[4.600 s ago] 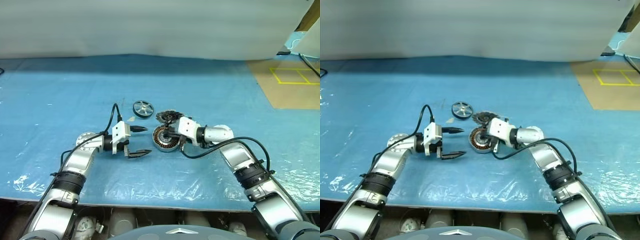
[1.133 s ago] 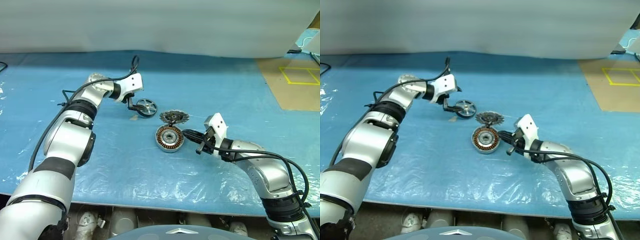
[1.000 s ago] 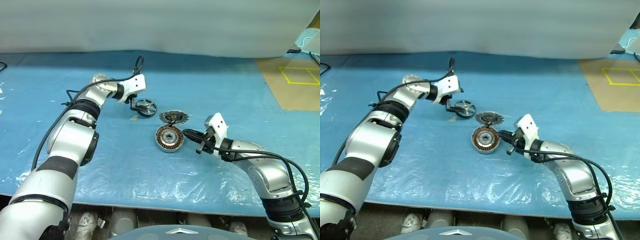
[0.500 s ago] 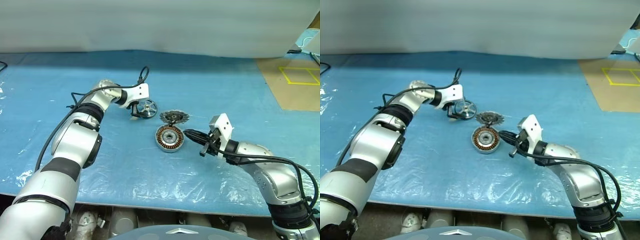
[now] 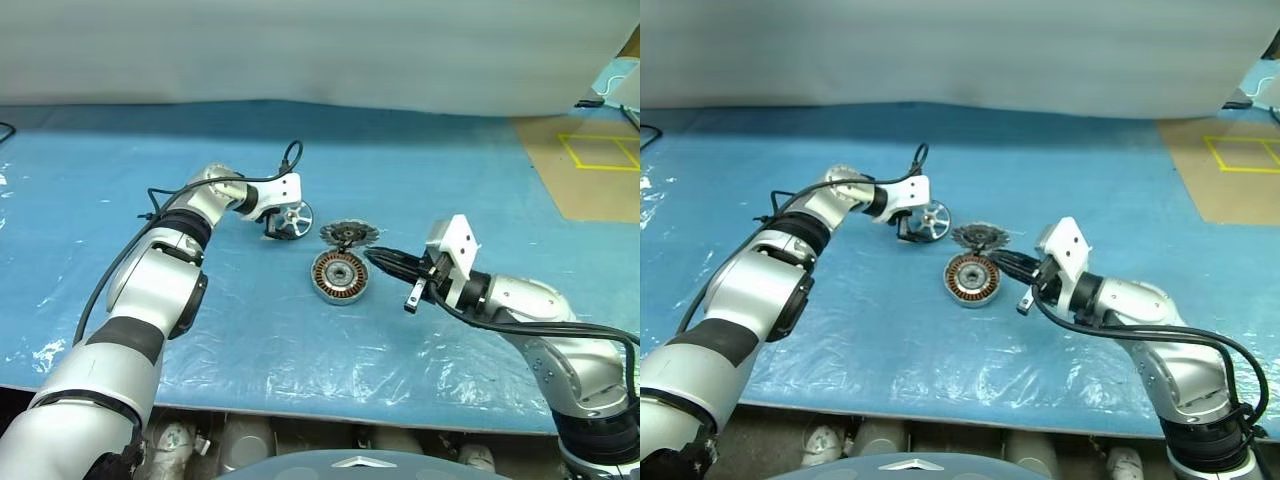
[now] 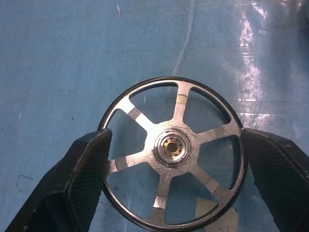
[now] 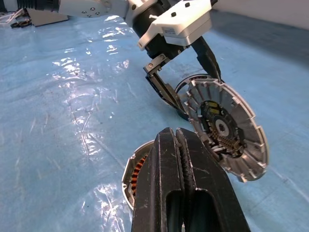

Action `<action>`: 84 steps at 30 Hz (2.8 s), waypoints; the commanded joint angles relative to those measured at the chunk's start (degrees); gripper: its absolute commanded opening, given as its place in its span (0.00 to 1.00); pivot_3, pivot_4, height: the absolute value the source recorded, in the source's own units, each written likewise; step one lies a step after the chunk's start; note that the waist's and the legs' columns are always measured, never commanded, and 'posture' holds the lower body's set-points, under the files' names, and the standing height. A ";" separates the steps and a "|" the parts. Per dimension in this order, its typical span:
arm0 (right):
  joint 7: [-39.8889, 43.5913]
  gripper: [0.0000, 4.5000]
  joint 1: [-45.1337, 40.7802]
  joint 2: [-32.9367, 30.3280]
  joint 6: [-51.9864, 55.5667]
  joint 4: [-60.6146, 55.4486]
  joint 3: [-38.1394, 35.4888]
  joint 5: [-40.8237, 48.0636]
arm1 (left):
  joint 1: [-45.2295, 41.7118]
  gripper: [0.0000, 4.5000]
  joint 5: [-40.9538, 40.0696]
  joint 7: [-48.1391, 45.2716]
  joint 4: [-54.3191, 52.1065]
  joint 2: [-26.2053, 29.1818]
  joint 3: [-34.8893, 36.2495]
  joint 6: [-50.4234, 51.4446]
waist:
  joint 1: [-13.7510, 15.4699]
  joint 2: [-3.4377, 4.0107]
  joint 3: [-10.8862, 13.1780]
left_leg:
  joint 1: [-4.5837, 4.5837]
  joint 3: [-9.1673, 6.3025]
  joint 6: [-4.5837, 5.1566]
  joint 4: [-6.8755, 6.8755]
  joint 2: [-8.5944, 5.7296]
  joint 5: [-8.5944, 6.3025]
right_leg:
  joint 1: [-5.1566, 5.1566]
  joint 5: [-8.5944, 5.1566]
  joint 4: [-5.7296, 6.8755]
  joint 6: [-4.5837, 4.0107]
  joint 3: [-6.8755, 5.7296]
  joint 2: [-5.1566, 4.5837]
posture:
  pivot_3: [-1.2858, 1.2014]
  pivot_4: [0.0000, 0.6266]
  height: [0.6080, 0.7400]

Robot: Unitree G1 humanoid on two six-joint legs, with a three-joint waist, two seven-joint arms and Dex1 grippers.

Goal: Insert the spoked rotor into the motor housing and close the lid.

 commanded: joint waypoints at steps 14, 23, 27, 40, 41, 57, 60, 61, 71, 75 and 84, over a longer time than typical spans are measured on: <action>-0.53 0.00 0.07 -1.59 -1.47 -0.48 -0.17 -0.64 | 0.30 0.48 2.69 -1.67 -0.18 1.50 -1.56 -3.48 | -0.04 0.00 0.00 | 0.03 0.00 0.00 0.01 0.00 0.00 | 0.01 0.00 0.01 0.01 0.01 0.00 | 0.52 0.24 1.00; -0.78 0.00 -0.03 -1.36 -1.62 -0.42 0.80 -1.53 | 1.01 0.10 1.85 -5.05 -0.62 2.07 -1.05 -5.49 | -0.06 0.00 0.00 | 0.11 0.00 0.00 -0.01 0.00 0.00 | 0.06 0.00 0.00 0.00 0.02 -0.01 | 0.52 0.24 1.00; -0.76 0.00 -0.40 -1.43 -1.57 -0.08 0.83 -1.68 | 0.93 0.08 2.34 -3.83 -0.50 2.13 -1.10 -5.20 | -0.05 0.00 0.00 | 0.10 0.00 0.00 -0.02 -0.01 0.00 | 0.06 0.00 0.00 0.00 0.02 -0.01 | 0.52 0.24 1.00; -0.94 0.00 -1.01 -1.28 -1.59 0.46 1.36 -2.34 | 0.56 0.08 0.72 -4.00 -0.80 2.22 0.51 -6.61 | -0.04 0.00 0.00 | 0.10 0.00 0.00 -0.03 -0.01 0.00 | 0.06 0.00 0.00 0.00 0.01 -0.01 | 0.52 0.24 1.00; -0.96 0.00 -1.01 -1.29 -1.51 0.38 1.18 -2.21 | 0.40 0.08 0.26 -4.49 -0.85 2.35 0.91 -6.72 | -0.03 0.00 0.00 | 0.10 0.00 -0.01 -0.03 -0.01 0.00 | 0.06 0.00 -0.01 0.00 0.01 -0.01 | 0.52 0.24 1.00; -1.22 0.00 -1.75 -1.00 -2.14 2.16 1.49 -2.31 | 7.91 0.08 -18.17 -27.83 -9.78 8.97 13.45 -3.61 | -0.18 0.03 0.04 | 0.10 0.03 -0.01 -0.13 0.00 -0.01 | 0.02 -0.01 -0.04 -0.01 0.01 0.00 | 0.52 0.24 1.00; -0.52 0.00 -2.09 -1.40 -2.44 3.05 1.34 -2.31 | 10.37 0.08 -21.59 -30.40 -13.84 10.02 14.37 1.22 | -0.18 0.03 0.04 | 0.09 0.04 -0.01 -0.13 0.01 -0.01 | 0.02 -0.01 -0.04 -0.02 0.01 0.00 | 0.52 0.24 1.00; -0.77 0.00 -2.59 -1.26 -2.43 3.45 1.21 -2.42 | 12.54 0.08 -24.02 -31.05 -17.61 10.18 14.83 4.45 | -0.21 0.04 0.04 | 0.08 0.04 -0.01 -0.13 0.01 -0.01 | 0.02 -0.01 -0.04 -0.02 0.00 0.00 | 0.52 0.24 1.00; 0.92 0.00 -2.93 -2.20 1.63 1.29 -0.72 3.05 | 35.22 0.08 -42.04 -23.15 -59.79 9.32 19.37 35.34 | -0.40 0.09 0.07 | 0.02 0.07 -0.01 -0.16 0.04 -0.01 | -0.05 -0.05 -0.05 -0.09 0.02 0.01 | 0.52 0.24 1.00; 2.97 0.00 -1.17 -4.27 3.56 -1.38 -2.23 6.82 | 41.50 0.08 -46.68 -20.95 -71.66 9.17 17.84 41.73 | -0.41 0.15 0.10 | 0.01 0.08 -0.01 -0.15 0.07 -0.01 | -0.07 -0.08 -0.04 -0.13 0.01 0.02 | 0.52 0.24 1.00; 3.98 0.00 0.74 -9.23 5.21 -4.15 -1.87 7.73 | 44.82 0.08 -46.95 -14.07 -77.45 2.71 12.88 40.43 | -0.60 0.19 0.11 | 0.05 0.15 0.01 0.04 0.06 -0.01 | -0.06 -0.18 -0.06 -0.28 0.12 0.01 | 0.52 0.24 1.00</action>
